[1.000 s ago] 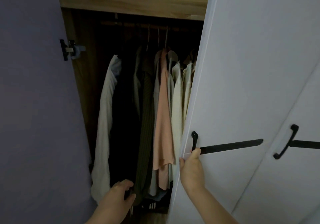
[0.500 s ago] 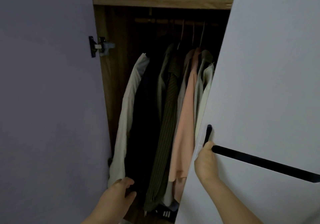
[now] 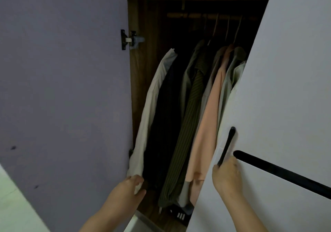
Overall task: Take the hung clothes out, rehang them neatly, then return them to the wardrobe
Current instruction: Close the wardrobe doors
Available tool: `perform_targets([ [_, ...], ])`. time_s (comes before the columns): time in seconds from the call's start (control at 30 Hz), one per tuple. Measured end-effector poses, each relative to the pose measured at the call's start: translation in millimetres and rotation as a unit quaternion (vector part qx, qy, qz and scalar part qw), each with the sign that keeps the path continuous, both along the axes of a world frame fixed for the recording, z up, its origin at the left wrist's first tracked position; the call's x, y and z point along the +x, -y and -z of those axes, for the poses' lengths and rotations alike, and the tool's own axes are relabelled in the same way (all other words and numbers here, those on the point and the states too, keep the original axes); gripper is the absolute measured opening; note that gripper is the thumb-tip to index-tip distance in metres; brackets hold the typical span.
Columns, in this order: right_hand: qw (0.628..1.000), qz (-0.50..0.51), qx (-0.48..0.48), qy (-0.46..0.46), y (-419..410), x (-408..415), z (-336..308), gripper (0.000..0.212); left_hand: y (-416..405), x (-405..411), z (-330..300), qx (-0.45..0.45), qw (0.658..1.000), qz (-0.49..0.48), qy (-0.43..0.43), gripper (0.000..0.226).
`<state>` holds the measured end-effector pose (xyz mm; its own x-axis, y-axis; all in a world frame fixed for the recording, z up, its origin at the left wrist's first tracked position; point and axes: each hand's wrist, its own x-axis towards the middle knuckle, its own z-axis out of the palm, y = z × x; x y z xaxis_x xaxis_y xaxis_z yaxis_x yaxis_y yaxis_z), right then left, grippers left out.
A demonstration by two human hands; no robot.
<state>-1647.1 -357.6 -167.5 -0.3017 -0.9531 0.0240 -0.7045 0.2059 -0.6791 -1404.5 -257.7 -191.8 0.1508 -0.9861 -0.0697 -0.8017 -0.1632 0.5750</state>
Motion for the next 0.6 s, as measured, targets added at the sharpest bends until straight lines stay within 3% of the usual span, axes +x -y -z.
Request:
perform_targets([
  [0.13,1.0,-0.006,0.001,0.028,-27.6,27.2,4.8,0.051,-23.1,8.8,-1.6,-0.001,0.999,-0.038,0.01,0.032],
  [0.27,0.988,-0.147,-0.022,-0.038,-49.1,68.0,9.1,0.042,-51.6,30.7,-7.7,-0.021,0.997,-0.069,0.04,0.028],
  [0.43,0.944,-0.308,-0.052,-0.106,-75.2,126.8,19.9,0.037,-91.9,73.6,-16.1,-0.049,0.988,-0.138,0.044,0.035],
  [0.6,0.884,-0.436,-0.021,-0.166,-95.3,179.8,34.5,0.026,-130.8,117.9,-24.3,-0.086,0.975,-0.192,0.069,0.024],
])
